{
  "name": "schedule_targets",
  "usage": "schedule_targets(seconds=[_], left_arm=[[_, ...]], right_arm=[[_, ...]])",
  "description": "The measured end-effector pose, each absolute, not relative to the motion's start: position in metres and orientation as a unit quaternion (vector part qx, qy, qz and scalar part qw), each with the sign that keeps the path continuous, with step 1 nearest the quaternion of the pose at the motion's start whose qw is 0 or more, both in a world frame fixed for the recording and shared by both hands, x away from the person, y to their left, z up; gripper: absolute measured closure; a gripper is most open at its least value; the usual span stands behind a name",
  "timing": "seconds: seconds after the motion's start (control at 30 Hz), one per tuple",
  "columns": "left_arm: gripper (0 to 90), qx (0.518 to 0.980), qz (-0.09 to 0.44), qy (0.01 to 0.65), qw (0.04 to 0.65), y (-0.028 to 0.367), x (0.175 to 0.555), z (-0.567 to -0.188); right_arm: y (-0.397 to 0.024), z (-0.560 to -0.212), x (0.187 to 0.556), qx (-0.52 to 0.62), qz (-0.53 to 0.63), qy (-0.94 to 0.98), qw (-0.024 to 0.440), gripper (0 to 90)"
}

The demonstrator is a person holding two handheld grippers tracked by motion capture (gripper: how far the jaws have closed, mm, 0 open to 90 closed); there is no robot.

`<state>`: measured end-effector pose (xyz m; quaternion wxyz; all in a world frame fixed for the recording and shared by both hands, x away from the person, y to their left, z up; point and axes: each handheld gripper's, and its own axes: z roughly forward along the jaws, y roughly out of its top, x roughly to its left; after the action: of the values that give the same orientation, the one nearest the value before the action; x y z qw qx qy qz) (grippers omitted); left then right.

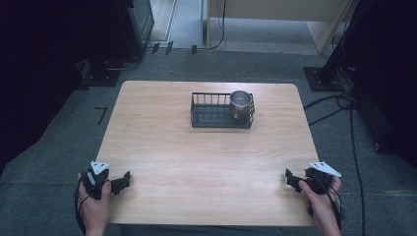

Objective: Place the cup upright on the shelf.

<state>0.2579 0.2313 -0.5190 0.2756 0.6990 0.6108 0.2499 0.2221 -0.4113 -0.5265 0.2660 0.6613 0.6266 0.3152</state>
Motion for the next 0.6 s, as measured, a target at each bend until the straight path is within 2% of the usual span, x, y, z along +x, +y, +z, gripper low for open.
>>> schedule_targets(seconds=[0.6], left_arm=[[0.0,0.697,0.251,0.613,0.276,0.231,0.259,-0.519]], right_arm=[[-0.413,-0.529,0.206,0.662,0.281,0.641,0.268,0.0]])
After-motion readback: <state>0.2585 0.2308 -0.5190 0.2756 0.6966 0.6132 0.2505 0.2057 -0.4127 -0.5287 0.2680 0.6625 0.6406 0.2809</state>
